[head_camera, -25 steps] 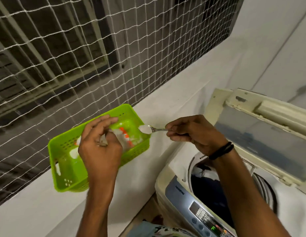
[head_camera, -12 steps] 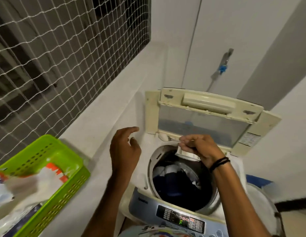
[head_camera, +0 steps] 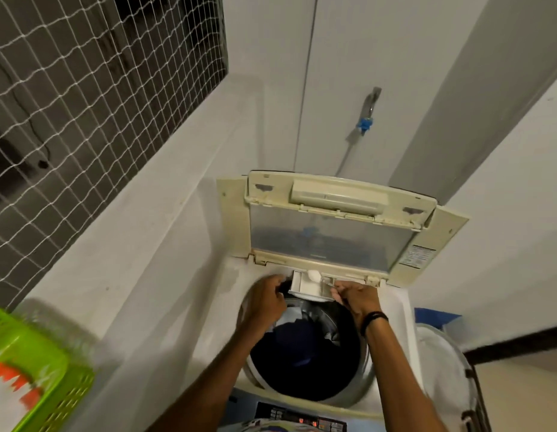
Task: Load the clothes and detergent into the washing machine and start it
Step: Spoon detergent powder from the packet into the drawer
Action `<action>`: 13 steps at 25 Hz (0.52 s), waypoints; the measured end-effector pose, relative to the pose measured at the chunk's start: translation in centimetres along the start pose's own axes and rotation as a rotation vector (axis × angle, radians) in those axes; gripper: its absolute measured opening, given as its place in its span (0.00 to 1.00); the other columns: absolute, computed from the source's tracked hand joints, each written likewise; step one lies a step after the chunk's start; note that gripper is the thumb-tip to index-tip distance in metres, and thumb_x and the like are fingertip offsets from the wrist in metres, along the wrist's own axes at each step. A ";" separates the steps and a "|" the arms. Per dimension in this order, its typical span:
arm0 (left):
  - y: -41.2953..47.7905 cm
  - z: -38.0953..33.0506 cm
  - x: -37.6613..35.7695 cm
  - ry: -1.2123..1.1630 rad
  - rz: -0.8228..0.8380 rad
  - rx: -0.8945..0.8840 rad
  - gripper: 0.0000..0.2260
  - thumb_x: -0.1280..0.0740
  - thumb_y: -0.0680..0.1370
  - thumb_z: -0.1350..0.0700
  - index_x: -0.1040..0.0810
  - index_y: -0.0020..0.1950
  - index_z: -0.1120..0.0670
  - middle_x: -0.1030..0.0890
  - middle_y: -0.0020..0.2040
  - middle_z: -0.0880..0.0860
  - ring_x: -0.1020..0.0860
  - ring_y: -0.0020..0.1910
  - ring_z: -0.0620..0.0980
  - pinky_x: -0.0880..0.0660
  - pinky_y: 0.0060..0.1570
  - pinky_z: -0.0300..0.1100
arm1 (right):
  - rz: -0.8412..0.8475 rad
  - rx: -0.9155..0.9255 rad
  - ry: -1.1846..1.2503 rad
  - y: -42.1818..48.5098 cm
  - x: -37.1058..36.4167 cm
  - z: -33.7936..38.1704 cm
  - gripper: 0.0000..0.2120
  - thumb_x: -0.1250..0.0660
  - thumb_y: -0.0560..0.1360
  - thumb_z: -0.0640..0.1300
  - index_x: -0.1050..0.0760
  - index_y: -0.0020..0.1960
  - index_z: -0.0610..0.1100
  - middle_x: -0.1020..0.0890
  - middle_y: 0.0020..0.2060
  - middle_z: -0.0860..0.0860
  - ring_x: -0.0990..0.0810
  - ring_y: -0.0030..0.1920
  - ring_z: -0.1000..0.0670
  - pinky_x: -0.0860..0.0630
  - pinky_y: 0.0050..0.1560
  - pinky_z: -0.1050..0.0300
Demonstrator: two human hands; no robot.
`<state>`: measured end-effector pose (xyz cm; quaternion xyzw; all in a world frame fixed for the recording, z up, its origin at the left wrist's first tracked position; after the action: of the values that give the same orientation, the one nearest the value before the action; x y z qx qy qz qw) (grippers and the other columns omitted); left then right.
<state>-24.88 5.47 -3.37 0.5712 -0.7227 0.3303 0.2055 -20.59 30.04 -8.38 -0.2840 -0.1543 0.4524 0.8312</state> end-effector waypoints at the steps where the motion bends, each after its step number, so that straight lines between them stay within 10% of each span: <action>1: 0.7 0.0 -1.2 0.016 0.042 0.004 0.22 0.36 0.75 0.63 0.24 0.68 0.53 0.23 0.67 0.51 0.25 0.65 0.51 0.31 0.66 0.40 | -0.021 -0.006 -0.041 0.9 0.2 -0.9 0.06 0.34 0.74 0.27 0.19 0.43 0.33 0.15 0.36 0.42 0.17 0.36 0.48 0.17 0.42 0.58; 4: 2.4 0.0 -4.5 0.000 0.181 0.063 0.23 0.37 0.75 0.64 0.28 0.71 0.56 0.25 0.69 0.53 0.27 0.67 0.53 0.33 0.66 0.40 | -0.085 0.060 -0.295 2.8 0.4 -2.1 0.09 0.32 0.72 0.32 0.15 0.41 0.42 0.14 0.37 0.44 0.17 0.40 0.46 0.19 0.56 0.45; 13: 4.4 2.7 -9.2 -0.037 0.316 0.176 0.26 0.41 0.75 0.64 0.30 0.73 0.52 0.25 0.69 0.56 0.28 0.69 0.58 0.31 0.69 0.52 | -0.075 0.587 -0.910 -1.2 -3.5 0.3 0.16 0.36 0.71 0.29 0.18 0.55 0.40 0.15 0.47 0.44 0.17 0.49 0.43 0.28 0.51 0.62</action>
<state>-26.46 10.43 -12.50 0.4725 -0.7754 0.4099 0.0870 -21.85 26.65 -7.38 0.1907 -0.3759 0.5236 0.7404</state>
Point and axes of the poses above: each hand's wrist, its own y-axis towards the middle knuckle, its own x-axis out of the back of the hand, z = x × y, the point moved 10 cm from there along y, towards the middle knuckle
